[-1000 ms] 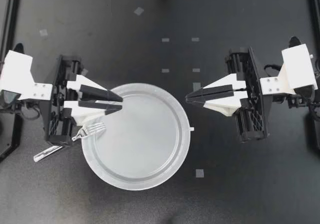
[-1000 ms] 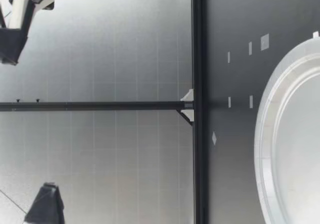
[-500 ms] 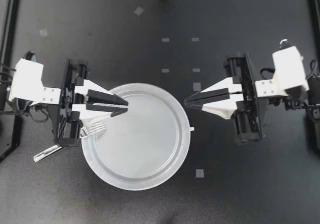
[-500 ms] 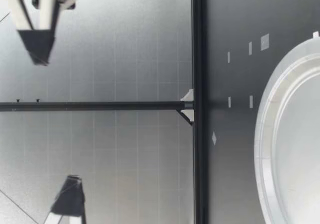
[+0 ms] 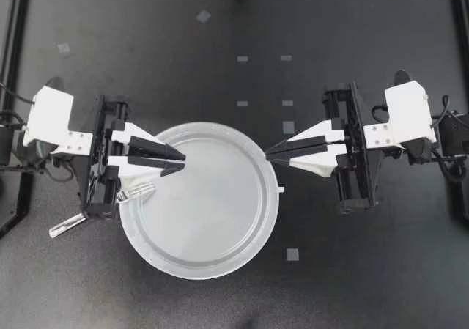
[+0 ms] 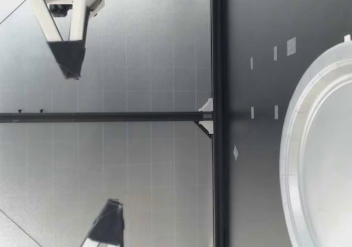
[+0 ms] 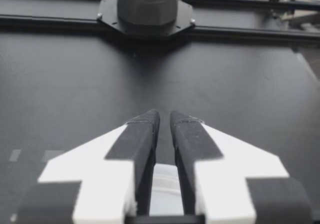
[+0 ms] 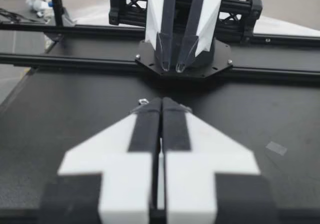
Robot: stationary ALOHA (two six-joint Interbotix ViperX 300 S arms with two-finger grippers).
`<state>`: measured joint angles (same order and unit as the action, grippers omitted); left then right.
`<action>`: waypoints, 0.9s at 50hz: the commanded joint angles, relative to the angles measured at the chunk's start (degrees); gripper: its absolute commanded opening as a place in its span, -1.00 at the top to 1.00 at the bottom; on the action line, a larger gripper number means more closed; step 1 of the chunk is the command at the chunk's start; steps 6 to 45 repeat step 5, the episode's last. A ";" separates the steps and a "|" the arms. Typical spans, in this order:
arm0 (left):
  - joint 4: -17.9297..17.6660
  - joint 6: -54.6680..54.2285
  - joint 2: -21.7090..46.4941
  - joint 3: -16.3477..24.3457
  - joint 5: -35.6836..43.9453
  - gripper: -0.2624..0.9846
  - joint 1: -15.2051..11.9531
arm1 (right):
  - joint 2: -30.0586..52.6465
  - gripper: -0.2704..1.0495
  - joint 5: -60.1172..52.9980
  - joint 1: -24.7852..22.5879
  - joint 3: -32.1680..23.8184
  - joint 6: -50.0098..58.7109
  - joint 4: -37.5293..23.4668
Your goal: Pick up the fork and place it on the plate.
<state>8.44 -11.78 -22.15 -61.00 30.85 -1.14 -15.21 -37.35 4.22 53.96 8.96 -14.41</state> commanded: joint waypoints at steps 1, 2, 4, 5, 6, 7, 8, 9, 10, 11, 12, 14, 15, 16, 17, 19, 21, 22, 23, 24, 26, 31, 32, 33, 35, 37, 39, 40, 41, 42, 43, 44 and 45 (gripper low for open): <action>-0.09 -0.26 -1.93 0.62 0.62 0.26 -0.18 | -1.76 0.46 -0.26 -0.26 -0.88 0.09 0.18; -0.09 -0.18 -2.11 0.53 0.70 0.26 -0.18 | -1.76 0.46 -0.18 -0.18 -0.79 0.09 0.18; -0.09 -0.09 -2.29 0.35 0.35 0.26 -0.18 | -1.76 0.46 -0.18 -0.26 -0.62 0.09 0.18; -0.09 -0.09 -2.37 0.18 0.35 0.26 -0.18 | -1.67 0.46 -0.18 -0.18 -0.44 0.09 0.26; -0.09 -0.09 -2.37 0.18 0.35 0.26 -0.18 | -1.67 0.46 -0.18 -0.18 -0.44 0.09 0.26; -0.09 -0.09 -2.37 0.18 0.35 0.26 -0.18 | -1.67 0.46 -0.18 -0.18 -0.44 0.09 0.26; -0.09 -0.09 -2.37 0.18 0.35 0.26 -0.18 | -1.67 0.46 -0.18 -0.18 -0.44 0.09 0.26; -0.09 -0.09 -2.37 0.18 0.35 0.26 -0.18 | -1.67 0.46 -0.18 -0.18 -0.44 0.09 0.26; -0.09 -0.09 -2.37 0.18 0.35 0.26 -0.18 | -1.67 0.46 -0.18 -0.18 -0.44 0.09 0.26; -0.09 -0.09 -2.37 0.18 0.35 0.26 -0.18 | -1.67 0.46 -0.18 -0.18 -0.44 0.09 0.26; -0.09 -0.09 -2.37 0.18 0.35 0.26 -0.18 | -1.67 0.46 -0.18 -0.18 -0.44 0.09 0.26; -0.09 -0.09 -2.37 0.18 0.35 0.26 -0.18 | -1.67 0.46 -0.18 -0.18 -0.44 0.09 0.26; -0.09 -0.09 -2.37 0.18 0.35 0.26 -0.18 | -1.67 0.46 -0.18 -0.18 -0.44 0.09 0.26; -0.09 -0.09 -2.37 0.18 0.35 0.26 -0.18 | -1.67 0.46 -0.18 -0.18 -0.44 0.09 0.26; -0.09 -0.09 -2.37 0.18 0.35 0.26 -0.18 | -1.67 0.46 -0.18 -0.18 -0.44 0.09 0.26; -0.09 -0.09 -2.37 0.18 0.35 0.26 -0.18 | -1.67 0.46 -0.18 -0.18 -0.44 0.09 0.26; -0.09 -0.09 -2.37 0.18 0.35 0.26 -0.18 | -1.67 0.46 -0.18 -0.18 -0.44 0.09 0.26; -0.09 -0.09 -2.37 0.18 0.35 0.26 -0.18 | -1.67 0.46 -0.18 -0.18 -0.44 0.09 0.26; -0.09 -0.09 -2.37 0.18 0.35 0.26 -0.18 | -1.67 0.46 -0.18 -0.18 -0.44 0.09 0.26; -0.09 -0.09 -2.37 0.18 0.35 0.26 -0.18 | -1.67 0.46 -0.18 -0.18 -0.44 0.09 0.26; -0.09 -0.09 -2.37 0.18 0.35 0.26 -0.18 | -1.67 0.46 -0.18 -0.18 -0.44 0.09 0.26; -0.09 -0.09 -2.37 0.18 0.35 0.26 -0.18 | -1.67 0.46 -0.18 -0.18 -0.44 0.09 0.26; -0.09 -0.09 -2.37 0.18 0.35 0.26 -0.18 | -1.67 0.46 -0.18 -0.18 -0.44 0.09 0.26; -0.09 -0.09 -2.37 0.18 0.35 0.26 -0.18 | -1.67 0.46 -0.18 -0.18 -0.44 0.09 0.26; -0.09 -0.09 -2.37 0.18 0.35 0.26 -0.18 | -1.67 0.46 -0.18 -0.18 -0.44 0.09 0.26; -0.09 -0.09 -2.37 0.18 0.35 0.26 -0.18 | -1.67 0.46 -0.18 -0.18 -0.44 0.09 0.26; -0.09 -0.09 -2.37 0.18 0.35 0.26 -0.18 | -1.67 0.46 -0.18 -0.18 -0.44 0.09 0.26; -0.09 -0.09 -2.37 0.18 0.35 0.26 -0.18 | -1.67 0.46 -0.18 -0.18 -0.44 0.09 0.26; -0.09 -0.09 -2.37 0.18 0.35 0.26 -0.18 | -1.67 0.46 -0.18 -0.18 -0.44 0.09 0.26; -0.09 -0.09 -2.37 0.18 0.35 0.26 -0.18 | -1.67 0.46 -0.18 -0.18 -0.44 0.09 0.26; -0.09 -0.09 -2.37 0.18 0.35 0.26 -0.18 | -1.67 0.46 -0.18 -0.18 -0.44 0.09 0.26; -0.09 -0.09 -2.37 0.18 0.35 0.26 -0.18 | -1.67 0.46 -0.18 -0.18 -0.44 0.09 0.26; -0.09 -0.09 -2.37 0.18 0.35 0.26 -0.18 | -1.67 0.46 -0.18 -0.18 -0.44 0.09 0.26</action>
